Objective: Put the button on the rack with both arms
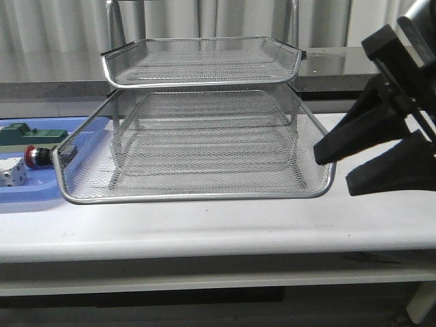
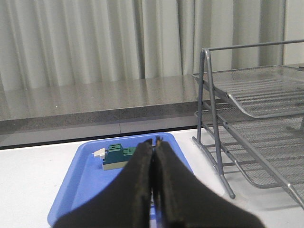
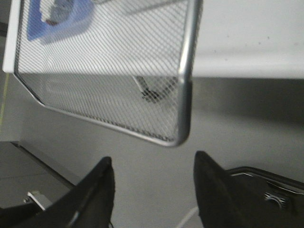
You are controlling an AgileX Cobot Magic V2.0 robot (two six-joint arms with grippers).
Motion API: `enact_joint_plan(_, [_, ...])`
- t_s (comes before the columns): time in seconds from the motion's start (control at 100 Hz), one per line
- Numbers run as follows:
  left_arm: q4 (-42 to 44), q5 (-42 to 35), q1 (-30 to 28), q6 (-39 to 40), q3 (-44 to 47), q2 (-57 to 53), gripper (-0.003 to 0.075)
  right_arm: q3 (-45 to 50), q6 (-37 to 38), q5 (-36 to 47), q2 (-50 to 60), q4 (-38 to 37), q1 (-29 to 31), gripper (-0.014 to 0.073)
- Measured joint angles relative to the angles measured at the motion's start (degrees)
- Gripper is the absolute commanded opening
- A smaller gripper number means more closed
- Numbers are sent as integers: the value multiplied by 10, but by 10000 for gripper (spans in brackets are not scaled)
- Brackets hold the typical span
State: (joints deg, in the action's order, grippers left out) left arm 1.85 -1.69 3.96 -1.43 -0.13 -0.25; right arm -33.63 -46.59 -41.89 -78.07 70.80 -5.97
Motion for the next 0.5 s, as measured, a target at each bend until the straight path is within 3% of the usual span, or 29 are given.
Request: enact_joint_plan(0.5, [0, 0, 0, 0, 0, 0, -21, -51, 298, -24, 228, -447, 0, 400])
